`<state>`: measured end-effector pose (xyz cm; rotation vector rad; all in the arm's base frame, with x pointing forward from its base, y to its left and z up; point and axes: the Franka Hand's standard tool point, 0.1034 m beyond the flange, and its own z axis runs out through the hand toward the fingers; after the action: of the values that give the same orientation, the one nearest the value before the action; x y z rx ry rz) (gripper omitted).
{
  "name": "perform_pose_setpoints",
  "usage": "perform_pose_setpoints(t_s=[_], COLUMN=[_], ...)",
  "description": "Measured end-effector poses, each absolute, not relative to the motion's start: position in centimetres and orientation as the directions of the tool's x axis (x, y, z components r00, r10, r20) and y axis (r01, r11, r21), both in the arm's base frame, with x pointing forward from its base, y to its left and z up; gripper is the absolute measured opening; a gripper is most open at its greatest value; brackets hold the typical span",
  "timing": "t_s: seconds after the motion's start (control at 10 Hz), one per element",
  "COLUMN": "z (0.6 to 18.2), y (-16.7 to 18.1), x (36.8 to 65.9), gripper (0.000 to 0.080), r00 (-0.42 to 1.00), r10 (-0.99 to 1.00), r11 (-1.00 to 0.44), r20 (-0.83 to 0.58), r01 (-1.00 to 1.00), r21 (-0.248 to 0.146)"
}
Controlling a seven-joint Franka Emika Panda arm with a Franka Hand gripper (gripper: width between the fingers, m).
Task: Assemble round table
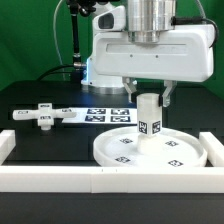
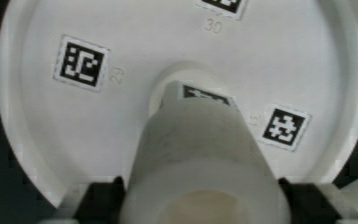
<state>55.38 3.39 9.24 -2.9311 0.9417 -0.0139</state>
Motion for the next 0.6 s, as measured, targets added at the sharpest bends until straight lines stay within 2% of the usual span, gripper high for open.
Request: perform_pose_setpoints(t_s=[0.2, 0.6], z=[9.2, 9.1], y=[3.5, 4.0], x=[55.2, 54.4], gripper=[0.0406, 0.0407], r00=[0.664, 0.22], r10=[-0.747, -0.97], r11=[-0.66, -0.207], r20=[-0.034, -0.1], r01=[-0.747, -0.97], r21=[-0.083, -0.125])
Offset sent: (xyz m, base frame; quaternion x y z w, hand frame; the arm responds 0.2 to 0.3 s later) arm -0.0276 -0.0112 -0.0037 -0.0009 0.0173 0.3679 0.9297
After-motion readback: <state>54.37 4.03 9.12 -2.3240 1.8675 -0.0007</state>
